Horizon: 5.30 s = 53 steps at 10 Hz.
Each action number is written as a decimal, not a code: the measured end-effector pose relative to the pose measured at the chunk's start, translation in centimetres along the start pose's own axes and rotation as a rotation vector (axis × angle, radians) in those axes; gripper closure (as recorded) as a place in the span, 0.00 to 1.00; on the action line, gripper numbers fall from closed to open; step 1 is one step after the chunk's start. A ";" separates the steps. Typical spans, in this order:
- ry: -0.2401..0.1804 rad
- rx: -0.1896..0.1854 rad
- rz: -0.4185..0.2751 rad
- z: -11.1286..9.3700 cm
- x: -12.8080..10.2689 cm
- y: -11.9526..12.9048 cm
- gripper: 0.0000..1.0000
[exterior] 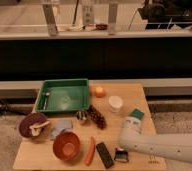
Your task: Wipe table surface with brush
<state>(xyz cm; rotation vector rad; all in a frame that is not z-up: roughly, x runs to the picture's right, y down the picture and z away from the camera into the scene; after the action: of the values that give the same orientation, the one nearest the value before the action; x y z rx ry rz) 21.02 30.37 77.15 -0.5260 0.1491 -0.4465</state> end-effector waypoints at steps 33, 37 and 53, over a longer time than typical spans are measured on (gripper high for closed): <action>0.038 0.185 0.172 -0.5 6.9 -7.9 1.00; 0.039 0.184 0.173 -0.5 6.9 -7.8 1.00; 0.039 0.184 0.174 -0.5 7.0 -7.8 1.00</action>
<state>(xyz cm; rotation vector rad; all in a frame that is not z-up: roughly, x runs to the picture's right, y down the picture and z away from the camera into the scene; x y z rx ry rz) 24.22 21.02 80.61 -0.3207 0.1875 -0.2971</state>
